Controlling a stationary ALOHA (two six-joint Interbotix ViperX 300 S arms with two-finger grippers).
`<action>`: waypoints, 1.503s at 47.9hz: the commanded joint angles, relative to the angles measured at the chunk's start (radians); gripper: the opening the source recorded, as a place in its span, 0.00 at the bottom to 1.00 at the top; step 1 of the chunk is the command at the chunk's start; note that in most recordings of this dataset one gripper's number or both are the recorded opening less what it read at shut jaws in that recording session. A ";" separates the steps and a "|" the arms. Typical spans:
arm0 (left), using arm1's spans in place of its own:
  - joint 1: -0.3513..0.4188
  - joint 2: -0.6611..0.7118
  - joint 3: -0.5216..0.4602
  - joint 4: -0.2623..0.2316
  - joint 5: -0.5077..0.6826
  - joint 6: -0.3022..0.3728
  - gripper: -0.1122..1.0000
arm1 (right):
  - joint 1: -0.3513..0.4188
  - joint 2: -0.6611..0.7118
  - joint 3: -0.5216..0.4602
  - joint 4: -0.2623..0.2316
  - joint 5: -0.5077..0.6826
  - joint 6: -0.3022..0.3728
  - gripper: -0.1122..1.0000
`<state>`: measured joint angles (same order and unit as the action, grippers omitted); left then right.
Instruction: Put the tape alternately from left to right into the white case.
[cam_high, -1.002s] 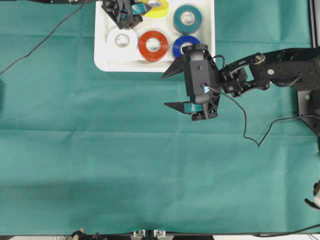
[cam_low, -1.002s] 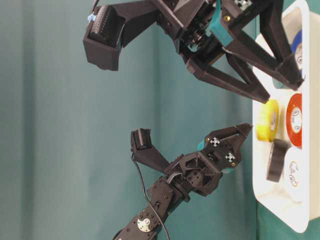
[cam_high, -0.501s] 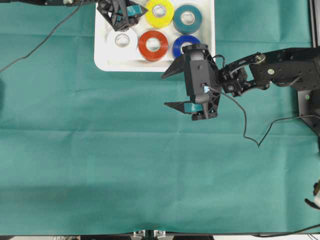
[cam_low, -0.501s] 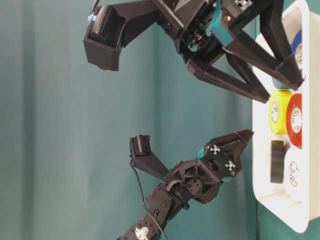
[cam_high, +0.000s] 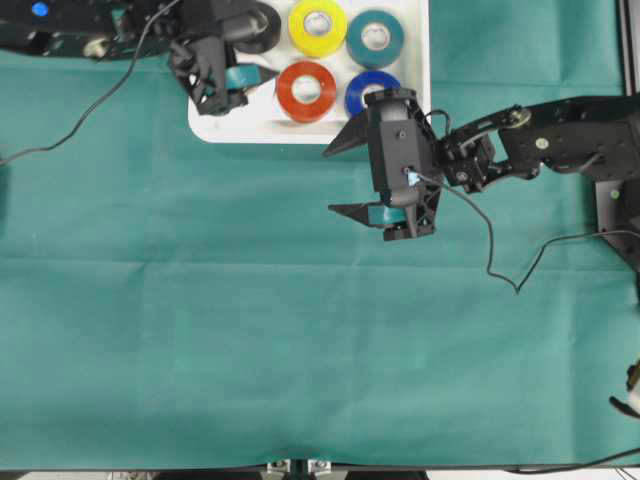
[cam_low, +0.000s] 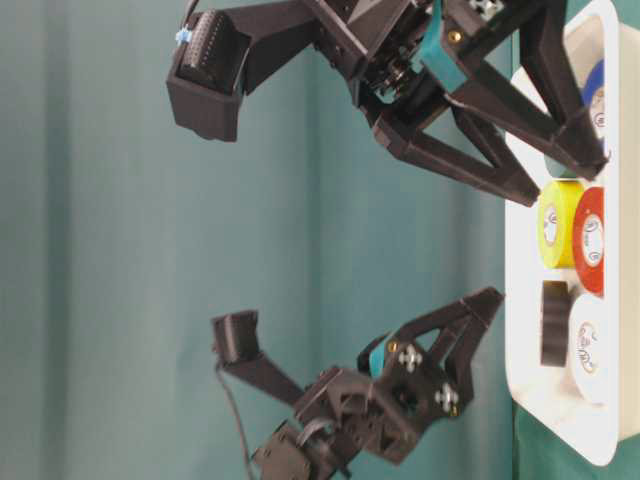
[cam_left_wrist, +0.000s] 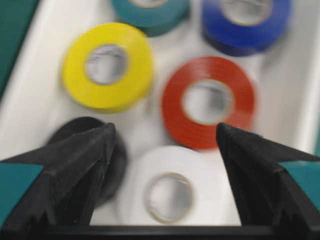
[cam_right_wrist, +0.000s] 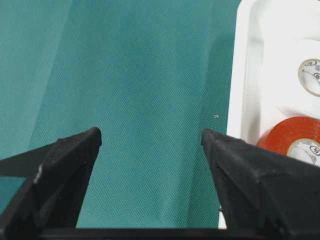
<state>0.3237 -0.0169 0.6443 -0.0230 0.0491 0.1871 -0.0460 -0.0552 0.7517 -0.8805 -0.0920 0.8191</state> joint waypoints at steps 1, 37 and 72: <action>-0.038 -0.048 0.005 -0.002 -0.003 -0.002 0.90 | 0.003 -0.011 -0.008 0.003 -0.003 0.000 0.89; -0.314 -0.081 0.071 -0.003 -0.003 -0.002 0.90 | 0.003 -0.011 -0.008 0.003 -0.006 0.000 0.89; -0.325 -0.092 0.103 -0.003 -0.003 -0.002 0.89 | 0.003 -0.011 0.005 0.003 -0.008 0.002 0.89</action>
<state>0.0015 -0.0782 0.7563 -0.0245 0.0491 0.1856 -0.0460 -0.0552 0.7655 -0.8805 -0.0936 0.8191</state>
